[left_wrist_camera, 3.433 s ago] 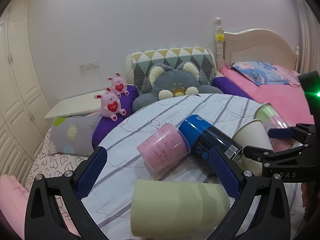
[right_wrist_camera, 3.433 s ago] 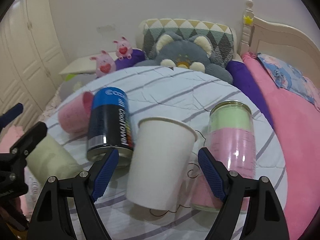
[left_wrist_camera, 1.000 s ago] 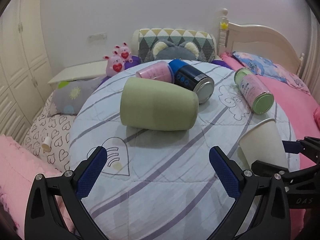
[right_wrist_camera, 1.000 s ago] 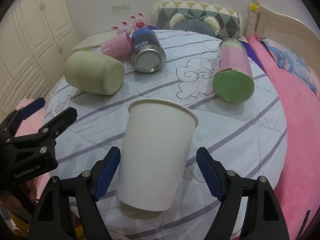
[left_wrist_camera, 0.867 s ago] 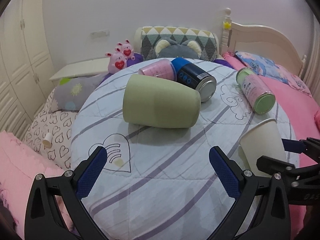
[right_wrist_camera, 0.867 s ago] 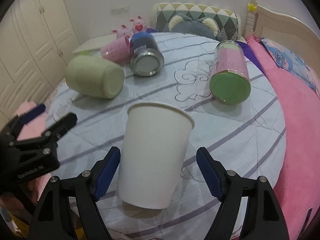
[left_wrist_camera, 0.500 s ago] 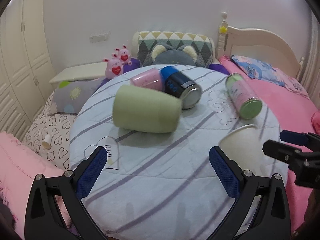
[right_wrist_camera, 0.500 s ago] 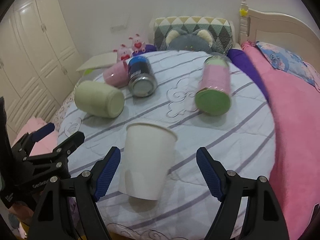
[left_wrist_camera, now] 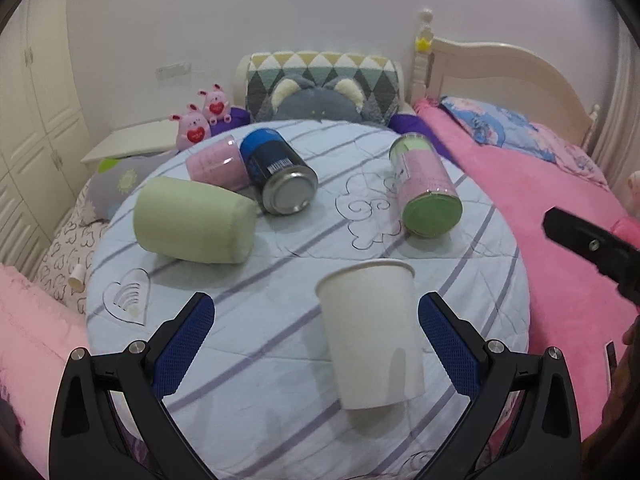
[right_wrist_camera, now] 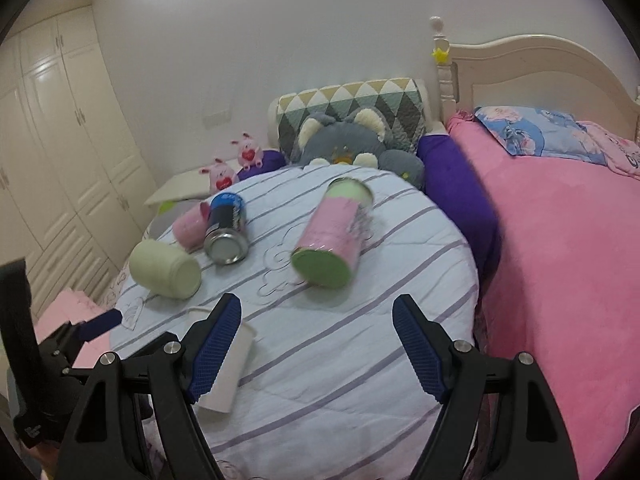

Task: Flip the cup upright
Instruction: 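Lower the upright white cup toward the table with the right gripper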

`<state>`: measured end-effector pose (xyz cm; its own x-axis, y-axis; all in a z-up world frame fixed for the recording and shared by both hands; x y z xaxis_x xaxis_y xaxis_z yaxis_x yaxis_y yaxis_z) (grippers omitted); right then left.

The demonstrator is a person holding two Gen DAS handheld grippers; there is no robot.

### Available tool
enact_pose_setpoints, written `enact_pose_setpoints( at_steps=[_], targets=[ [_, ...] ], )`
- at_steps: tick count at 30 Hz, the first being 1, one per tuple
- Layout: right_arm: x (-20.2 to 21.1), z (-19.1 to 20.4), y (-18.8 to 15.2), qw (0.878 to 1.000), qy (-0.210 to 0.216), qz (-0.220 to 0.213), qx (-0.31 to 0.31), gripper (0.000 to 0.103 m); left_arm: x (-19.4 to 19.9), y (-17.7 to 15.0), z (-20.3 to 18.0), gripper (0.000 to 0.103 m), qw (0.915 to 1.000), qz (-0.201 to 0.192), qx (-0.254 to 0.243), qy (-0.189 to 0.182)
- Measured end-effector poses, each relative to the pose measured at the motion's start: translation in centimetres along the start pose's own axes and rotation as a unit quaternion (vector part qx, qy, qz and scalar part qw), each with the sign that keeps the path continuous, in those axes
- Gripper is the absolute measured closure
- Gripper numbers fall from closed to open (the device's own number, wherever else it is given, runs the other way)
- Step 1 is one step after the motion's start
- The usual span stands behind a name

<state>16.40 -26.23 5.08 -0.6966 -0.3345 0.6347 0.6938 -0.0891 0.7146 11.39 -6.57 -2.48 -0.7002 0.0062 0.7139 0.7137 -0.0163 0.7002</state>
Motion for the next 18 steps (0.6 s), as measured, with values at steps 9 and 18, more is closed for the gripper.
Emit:
enact_pose_setpoints(
  at_steps=[9, 18],
  targets=[
    [-2.8, -3.1, -0.5, 0.999, 0.027, 0.023, -0.005, 0.024, -3.3, -0.3, -2.3, 0.000, 0.9983, 0.054, 0.019, 0.006],
    [-5.1, -4.1, -1.2, 0.996, 0.074, 0.045, -0.014, 0.024, -6.0, -0.6, -3.0, 0.001, 0.9946, 0.096, 0.037, -0.006]
  ],
)
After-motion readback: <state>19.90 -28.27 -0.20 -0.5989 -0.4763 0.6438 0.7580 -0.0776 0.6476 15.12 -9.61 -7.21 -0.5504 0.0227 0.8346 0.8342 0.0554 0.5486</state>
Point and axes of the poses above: each gripper's, at about its wrist camera, not at the fingertips, and x roughly against the way its jaws point, z to its left, y to its top, the point moved 6 cm from there along -x, roughly the way its jaws point, and after that the axes turned 2 degrees about -x, right-handed, at the moved point
